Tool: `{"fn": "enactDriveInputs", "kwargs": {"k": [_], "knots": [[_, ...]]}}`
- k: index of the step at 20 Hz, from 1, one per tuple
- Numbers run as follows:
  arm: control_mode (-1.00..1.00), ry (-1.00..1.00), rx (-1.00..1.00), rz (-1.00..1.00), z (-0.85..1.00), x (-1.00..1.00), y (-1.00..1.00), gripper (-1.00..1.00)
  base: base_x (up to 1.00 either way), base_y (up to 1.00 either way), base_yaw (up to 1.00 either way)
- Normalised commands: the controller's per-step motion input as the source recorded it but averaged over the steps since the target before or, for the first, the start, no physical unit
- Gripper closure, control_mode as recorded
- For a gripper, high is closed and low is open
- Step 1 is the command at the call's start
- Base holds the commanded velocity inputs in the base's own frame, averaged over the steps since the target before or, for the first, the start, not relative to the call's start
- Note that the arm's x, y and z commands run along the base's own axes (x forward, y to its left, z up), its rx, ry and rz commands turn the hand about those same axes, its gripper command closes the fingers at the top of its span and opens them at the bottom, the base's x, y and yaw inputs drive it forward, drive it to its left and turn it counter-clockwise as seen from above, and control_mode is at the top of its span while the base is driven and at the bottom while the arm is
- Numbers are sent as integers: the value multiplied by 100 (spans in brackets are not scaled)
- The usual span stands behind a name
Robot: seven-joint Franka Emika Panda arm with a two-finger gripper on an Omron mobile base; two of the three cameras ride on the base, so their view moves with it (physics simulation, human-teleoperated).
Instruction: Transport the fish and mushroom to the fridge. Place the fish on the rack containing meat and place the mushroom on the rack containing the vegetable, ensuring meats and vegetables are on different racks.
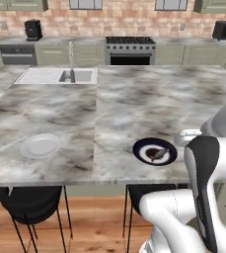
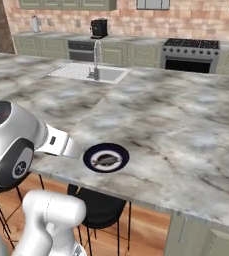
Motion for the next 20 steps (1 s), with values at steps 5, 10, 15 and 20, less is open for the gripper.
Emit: {"fn": "enactDriveInputs", "kwargs": {"k": [5, 10, 15, 20], "knots": [[100, 0, 0, 0, 0, 0, 0, -100, 100, 0, -29], [100, 0, 0, 0, 0, 0, 0, -100, 99, 1, -22], [-100, 0, 0, 0, -3, 16, 0, -100, 66, 0, -3], [-100, 2, 2, -1, -28, 65, 0, -100, 0, 0, 0]]}}
